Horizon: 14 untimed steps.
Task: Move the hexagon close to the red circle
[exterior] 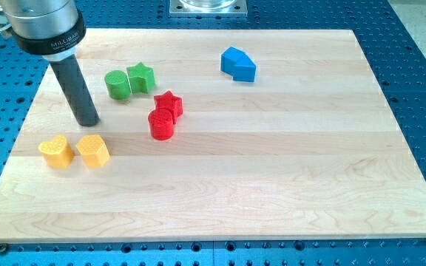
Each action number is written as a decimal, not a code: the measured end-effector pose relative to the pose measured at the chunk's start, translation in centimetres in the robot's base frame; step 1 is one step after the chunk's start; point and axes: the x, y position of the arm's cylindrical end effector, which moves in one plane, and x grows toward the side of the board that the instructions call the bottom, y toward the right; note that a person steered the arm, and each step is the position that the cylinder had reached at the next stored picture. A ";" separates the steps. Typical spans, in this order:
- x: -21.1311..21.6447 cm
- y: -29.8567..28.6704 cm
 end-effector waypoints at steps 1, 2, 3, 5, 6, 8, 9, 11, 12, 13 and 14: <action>0.0 0.6; 2.0 2.2; 5.1 6.0; 14.5 5.0; 15.5 -3.4; 11.3 -8.6; 9.3 -6.6; 8.0 0.4; 8.0 3.9; 6.9 6.6; 12.0 2.2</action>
